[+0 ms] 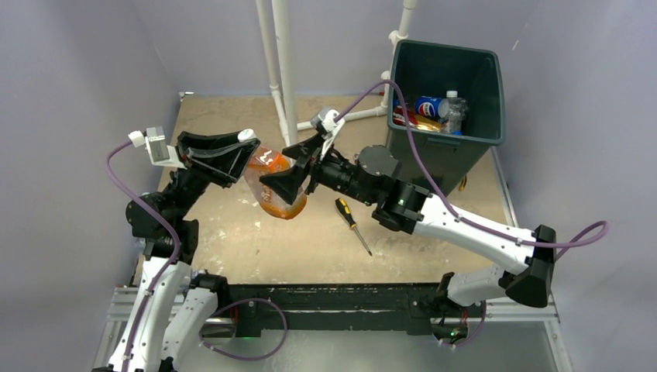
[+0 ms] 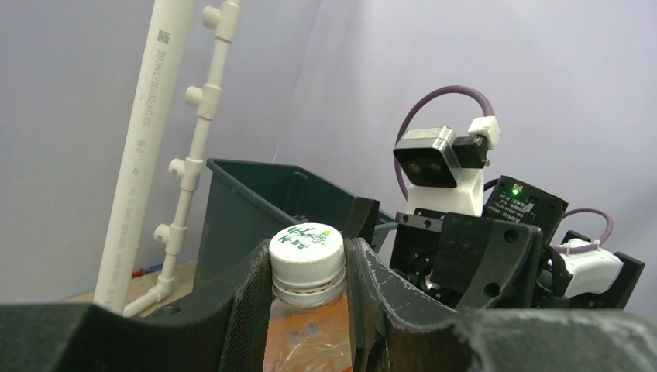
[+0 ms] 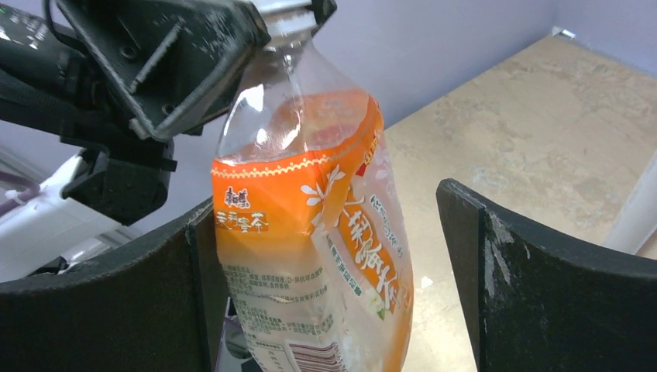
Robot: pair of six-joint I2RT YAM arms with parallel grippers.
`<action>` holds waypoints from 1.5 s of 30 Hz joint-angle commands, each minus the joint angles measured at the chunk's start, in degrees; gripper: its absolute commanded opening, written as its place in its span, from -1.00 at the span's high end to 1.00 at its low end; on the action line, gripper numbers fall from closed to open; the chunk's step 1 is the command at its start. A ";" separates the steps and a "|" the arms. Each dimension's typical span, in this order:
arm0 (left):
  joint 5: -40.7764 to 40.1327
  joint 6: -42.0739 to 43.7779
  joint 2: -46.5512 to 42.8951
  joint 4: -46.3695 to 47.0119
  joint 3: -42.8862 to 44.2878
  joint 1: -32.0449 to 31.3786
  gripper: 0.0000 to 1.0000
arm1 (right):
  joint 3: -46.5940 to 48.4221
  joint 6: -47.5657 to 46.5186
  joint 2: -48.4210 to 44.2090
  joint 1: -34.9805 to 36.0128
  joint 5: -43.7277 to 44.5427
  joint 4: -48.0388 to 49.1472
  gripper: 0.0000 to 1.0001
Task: Put the plastic bottles in the bin
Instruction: Pick up the plastic bottle at the center of the board.
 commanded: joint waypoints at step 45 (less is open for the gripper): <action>5.41 -12.14 4.26 16.24 -8.36 -0.71 -0.77 | -16.39 -6.55 -33.04 0.25 13.70 9.14 0.52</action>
